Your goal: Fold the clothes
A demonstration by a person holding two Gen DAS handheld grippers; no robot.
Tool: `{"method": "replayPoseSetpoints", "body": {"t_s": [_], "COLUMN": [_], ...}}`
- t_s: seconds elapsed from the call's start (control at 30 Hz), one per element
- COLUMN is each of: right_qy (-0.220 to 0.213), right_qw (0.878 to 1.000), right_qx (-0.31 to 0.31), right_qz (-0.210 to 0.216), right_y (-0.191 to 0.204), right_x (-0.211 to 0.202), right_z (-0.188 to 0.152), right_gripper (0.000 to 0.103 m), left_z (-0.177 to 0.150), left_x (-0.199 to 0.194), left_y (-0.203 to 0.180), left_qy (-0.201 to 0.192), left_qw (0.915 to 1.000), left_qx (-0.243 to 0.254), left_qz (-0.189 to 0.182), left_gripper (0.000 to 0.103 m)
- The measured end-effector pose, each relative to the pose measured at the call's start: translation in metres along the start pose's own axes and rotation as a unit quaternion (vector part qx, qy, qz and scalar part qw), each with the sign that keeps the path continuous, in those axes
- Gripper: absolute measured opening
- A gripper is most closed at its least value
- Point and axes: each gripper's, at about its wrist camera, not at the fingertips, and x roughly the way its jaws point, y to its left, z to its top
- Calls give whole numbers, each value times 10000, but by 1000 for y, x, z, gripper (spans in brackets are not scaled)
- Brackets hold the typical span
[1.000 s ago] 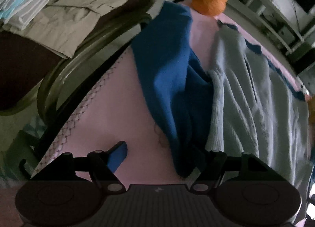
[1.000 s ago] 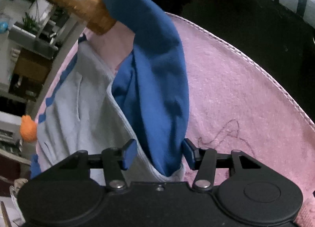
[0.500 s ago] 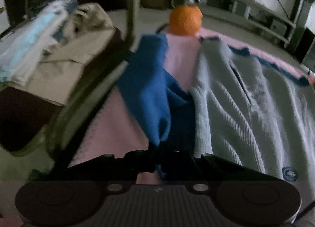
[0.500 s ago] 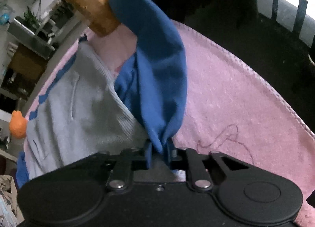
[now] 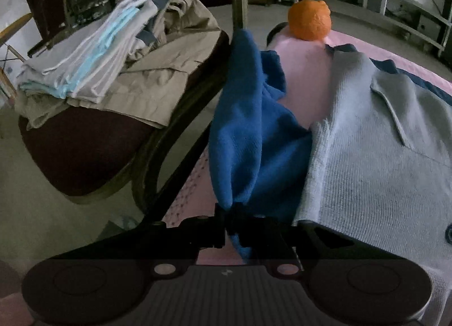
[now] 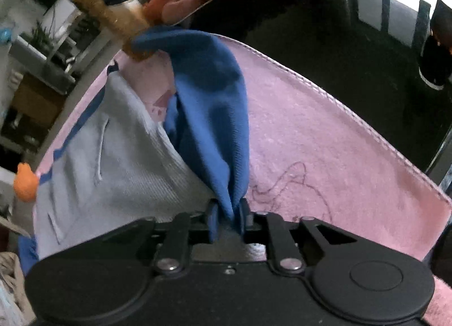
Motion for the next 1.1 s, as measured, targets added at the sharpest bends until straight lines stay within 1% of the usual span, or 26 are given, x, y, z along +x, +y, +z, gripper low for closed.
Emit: {"method": "replayPoseSetpoints", "body": {"t_s": [0.03,0.1,0.13,0.17,0.2,0.23,0.27,0.3,0.33,0.4,0.43,0.47,0.5,0.53,0.57,0.6,0.67,0.7,0.73,0.77,0.8,0.87,0.97,1.03,1.07,1.1], "right_qy": [-60,-280,-396,-460,-513,-566,-498,-333,-110,386,616,739,837,900,954,968,978,949,912,804,672,370,-196,-636,-854,-1085], "right_qw": [10000,9994,9989,9982,9968,9949,9921,9882,9842,9770,9732,9719,9715,9709,9690,9685,9681,9694,9710,9738,9771,9801,9756,9693,9661,9635], "right_qx": [15,52,71,-54,-213,-371,-617,-903,-1125,-1468,-1637,-1784,-1959,-2113,-2256,-2290,-2306,-2264,-2209,-2122,-1981,-1717,-1484,-1457,-1392,-1317], "right_qz": [75,186,239,392,567,742,969,1191,1364,1499,1490,1350,1042,680,312,175,8,15,43,140,390,925,1605,1878,2001,2063], "right_y": [-1,-5,-8,-6,-4,-1,5,14,21,36,44,51,56,58,59,58,54,52,49,48,48,53,69,85,90,93], "right_x": [-6,-19,-25,-31,-36,-40,-42,-40,-36,-21,-13,-5,4,10,16,15,10,7,3,-4,-15,-38,-73,-93,-100,-103], "right_z": [-1,-4,-6,-9,-11,-14,-18,-24,-30,-41,-46,-50,-53,-57,-60,-61,-61,-60,-59,-57,-53,-39,-13,7,18,30], "right_gripper": [37,42,42,41,40,33,29,27,27,27,27,27,27,25,16,9,9,9,13,13,14,18,26,38,43,55], "left_z": [-1,-7,-11,-15,-19,-23,-27,-31,-35,-44,-48,-52,-60,-67,-74,-75,-76,-70,-63,-52,-43,-22,14,36,45,55], "left_x": [-6,-20,-29,-35,-39,-42,-46,-46,-44,-37,-34,-29,-21,-25,-30,-33,-37,-39,-41,-46,-55,-74,-104,-120,-123,-125], "left_y": [3,5,3,0,-8,-16,-25,-35,-47,-68,-79,-86,-91,-93,-94,-92,-86,-80,-75,-69,-67,-65,-72,-83,-91,-100], "left_qy": [-112,-460,-635,-757,-803,-835,-865,-855,-832,-679,-598,-426,-101,-185,-224,-214,-184,-144,-99,-145,-292,-695,-1282,-1632,-1736,-1827], "left_qw": [9999,9989,9978,9962,9933,9885,9816,9751,9697,9620,9572,9541,9487,9423,9325,9298,9274,9314,9357,9399,9424,9433,9413,9381,9363,9345], "left_qx": [-52,-70,-40,47,260,493,725,972,1218,1765,2039,2288,2667,2959,3336,3422,3486,3327,3132,2891,2709,2468,2216,2090,2077,2073], "left_qz": [26,6,-161,-420,-784,-1163,-1539,-1801,-1948,-1968,-1966,-1886,-1693,-1555,-1362,-1336,-1346,-1473,-1620,-1810,-1942,-2106,-2200,-2230,-2239,-2246], "left_gripper": [23,22,22,22,22,23,23,23,25,25,24,21,15,15,15,13,13,12,12,12,13,14,19,33,36,40]}}
